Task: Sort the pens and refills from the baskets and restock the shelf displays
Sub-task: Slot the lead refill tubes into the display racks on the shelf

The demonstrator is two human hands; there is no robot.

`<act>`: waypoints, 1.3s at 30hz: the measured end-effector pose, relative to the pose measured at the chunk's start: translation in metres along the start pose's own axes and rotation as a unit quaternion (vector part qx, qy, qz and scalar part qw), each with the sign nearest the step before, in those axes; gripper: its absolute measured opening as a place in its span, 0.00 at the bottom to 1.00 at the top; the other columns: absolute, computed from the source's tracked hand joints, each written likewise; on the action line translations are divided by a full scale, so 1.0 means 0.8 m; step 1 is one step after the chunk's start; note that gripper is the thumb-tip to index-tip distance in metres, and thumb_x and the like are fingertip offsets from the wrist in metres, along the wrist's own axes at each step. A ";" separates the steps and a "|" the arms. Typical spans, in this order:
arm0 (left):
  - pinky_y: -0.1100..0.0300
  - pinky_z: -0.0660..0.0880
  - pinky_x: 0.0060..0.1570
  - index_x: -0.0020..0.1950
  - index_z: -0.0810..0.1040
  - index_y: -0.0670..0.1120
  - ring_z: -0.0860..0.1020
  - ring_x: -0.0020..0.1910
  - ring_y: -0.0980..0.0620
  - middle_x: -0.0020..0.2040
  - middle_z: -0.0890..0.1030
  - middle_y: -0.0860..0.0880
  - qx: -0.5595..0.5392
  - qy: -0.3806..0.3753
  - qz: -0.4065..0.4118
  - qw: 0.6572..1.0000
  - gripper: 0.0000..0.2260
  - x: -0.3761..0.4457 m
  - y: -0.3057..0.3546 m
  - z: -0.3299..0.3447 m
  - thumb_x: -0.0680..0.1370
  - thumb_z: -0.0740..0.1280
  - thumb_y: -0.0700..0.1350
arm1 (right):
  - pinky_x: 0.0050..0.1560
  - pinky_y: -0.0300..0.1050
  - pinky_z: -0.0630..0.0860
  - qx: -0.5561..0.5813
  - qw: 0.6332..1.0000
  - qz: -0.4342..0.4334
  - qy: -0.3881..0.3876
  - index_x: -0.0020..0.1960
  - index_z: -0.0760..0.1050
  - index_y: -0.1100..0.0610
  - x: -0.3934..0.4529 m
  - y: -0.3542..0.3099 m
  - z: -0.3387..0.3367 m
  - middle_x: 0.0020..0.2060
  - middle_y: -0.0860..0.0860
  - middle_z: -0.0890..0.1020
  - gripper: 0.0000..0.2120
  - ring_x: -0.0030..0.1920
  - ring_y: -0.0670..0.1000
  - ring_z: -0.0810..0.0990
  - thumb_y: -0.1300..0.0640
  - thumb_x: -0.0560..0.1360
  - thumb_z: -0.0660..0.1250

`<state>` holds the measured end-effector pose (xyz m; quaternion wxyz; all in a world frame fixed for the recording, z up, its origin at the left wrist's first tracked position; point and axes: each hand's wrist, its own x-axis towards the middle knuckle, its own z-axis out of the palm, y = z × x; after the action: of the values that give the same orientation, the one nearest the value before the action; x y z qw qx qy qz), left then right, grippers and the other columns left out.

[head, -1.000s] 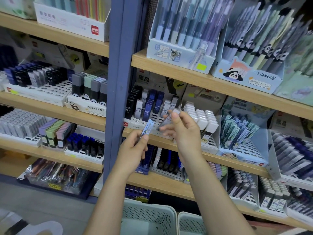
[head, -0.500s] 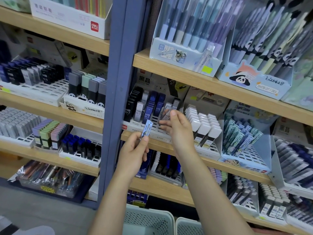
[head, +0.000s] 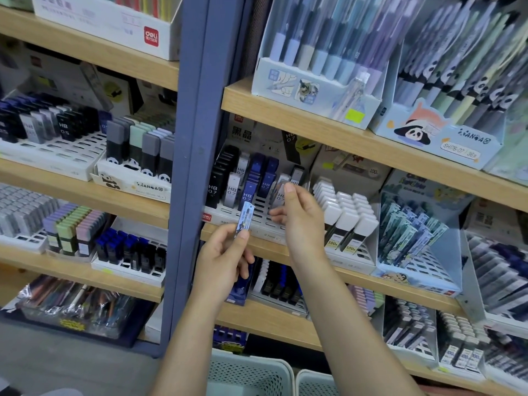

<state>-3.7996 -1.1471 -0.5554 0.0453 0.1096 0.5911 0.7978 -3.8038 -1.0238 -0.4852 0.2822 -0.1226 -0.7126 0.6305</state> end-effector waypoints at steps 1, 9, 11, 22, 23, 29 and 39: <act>0.66 0.69 0.26 0.56 0.79 0.47 0.73 0.27 0.52 0.33 0.79 0.48 -0.002 -0.002 0.001 1.000 0.07 0.000 0.000 0.001 0.83 0.64 0.47 | 0.41 0.40 0.79 0.011 1.000 0.016 0.003 0.57 0.78 0.52 0.002 0.000 0.003 0.34 0.48 0.82 0.09 0.37 0.46 0.81 0.51 0.83 0.62; 0.65 0.69 0.26 0.56 0.79 0.47 0.73 0.27 0.52 0.32 0.79 0.49 0.005 0.003 0.003 1.000 0.07 -0.001 0.001 0.002 0.83 0.64 0.47 | 0.39 0.43 0.80 0.132 0.984 0.113 0.035 0.49 0.77 0.53 0.010 -0.005 0.017 0.36 0.51 0.82 0.06 0.33 0.49 0.81 0.52 0.82 0.64; 0.63 0.69 0.26 0.57 0.79 0.48 0.74 0.28 0.52 0.33 0.79 0.50 0.005 0.004 0.004 1.000 0.07 -0.001 0.004 0.003 0.82 0.64 0.47 | 0.40 0.43 0.81 0.130 0.984 0.116 0.035 0.50 0.75 0.52 0.009 -0.005 0.016 0.36 0.53 0.83 0.06 0.34 0.49 0.82 0.51 0.82 0.64; 0.63 0.70 0.32 0.52 0.84 0.48 0.74 0.35 0.53 0.36 0.79 0.50 -0.018 -0.021 -0.008 1.000 0.10 -0.018 0.032 0.024 0.84 0.63 0.45 | 0.43 0.42 0.80 -0.031 0.998 -0.022 -0.047 0.60 0.79 0.47 -0.065 -0.015 -0.035 0.54 0.48 0.83 0.10 0.41 0.45 0.82 0.54 0.82 0.63; 0.62 0.70 0.32 0.51 0.85 0.50 0.74 0.34 0.53 0.36 0.79 0.49 -0.013 -0.030 -0.013 0.999 0.10 -0.023 0.034 0.029 0.83 0.64 0.45 | 0.46 0.45 0.80 -0.037 0.997 -0.017 -0.064 0.56 0.81 0.46 -0.069 -0.019 -0.044 0.51 0.48 0.84 0.08 0.43 0.46 0.82 0.53 0.82 0.64; 0.61 0.77 0.30 0.50 0.84 0.44 0.80 0.34 0.52 0.39 0.83 0.46 -0.006 -0.102 -0.051 0.993 0.07 -0.070 0.045 0.087 0.81 0.66 0.41 | 0.43 0.40 0.76 -0.045 0.997 -0.013 -0.059 0.44 0.80 0.48 -0.087 -0.041 -0.131 0.33 0.41 0.81 0.06 0.39 0.45 0.78 0.56 0.79 0.69; 0.58 0.78 0.46 0.47 0.86 0.53 0.81 0.41 0.60 0.41 0.85 0.56 0.285 -0.177 0.065 0.940 0.03 -0.104 0.054 0.230 0.78 0.72 0.48 | 0.33 0.46 0.76 0.110 0.992 0.059 0.036 0.49 0.77 0.52 -0.103 -0.072 -0.293 0.25 0.51 0.75 0.07 0.28 0.51 0.76 0.51 0.83 0.63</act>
<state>-3.6747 -1.0052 -0.4732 0.0640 0.2954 0.7679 0.5648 -3.5959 -0.8833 -0.4393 0.2819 -0.1550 -0.6196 0.7160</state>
